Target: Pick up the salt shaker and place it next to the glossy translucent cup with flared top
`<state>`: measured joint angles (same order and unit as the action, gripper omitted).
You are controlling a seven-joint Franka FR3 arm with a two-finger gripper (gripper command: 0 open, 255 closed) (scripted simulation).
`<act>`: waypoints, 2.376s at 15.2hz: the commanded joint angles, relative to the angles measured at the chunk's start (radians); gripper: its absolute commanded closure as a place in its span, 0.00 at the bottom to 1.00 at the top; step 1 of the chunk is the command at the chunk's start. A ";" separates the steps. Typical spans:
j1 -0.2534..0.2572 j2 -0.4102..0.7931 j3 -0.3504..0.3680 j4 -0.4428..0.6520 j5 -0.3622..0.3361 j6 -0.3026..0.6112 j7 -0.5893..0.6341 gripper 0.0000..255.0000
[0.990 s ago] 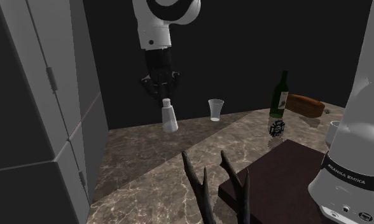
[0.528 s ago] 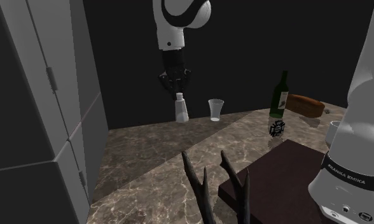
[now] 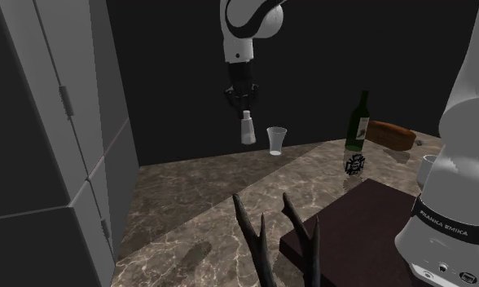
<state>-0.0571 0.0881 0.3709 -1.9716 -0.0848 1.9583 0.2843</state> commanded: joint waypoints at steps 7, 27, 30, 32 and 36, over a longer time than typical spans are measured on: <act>-0.089 0.077 -0.079 0.094 -0.033 -0.010 -0.159 1.00; -0.152 0.241 -0.141 0.140 -0.082 0.112 -0.253 1.00; -0.150 0.260 -0.143 0.125 -0.089 0.145 -0.247 1.00; -0.149 0.274 -0.145 0.116 -0.094 0.167 -0.242 1.00; -0.146 0.303 -0.150 0.100 -0.105 0.210 -0.233 1.00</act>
<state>-0.2030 0.3864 0.2224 -1.8611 -0.1873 2.1539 0.0496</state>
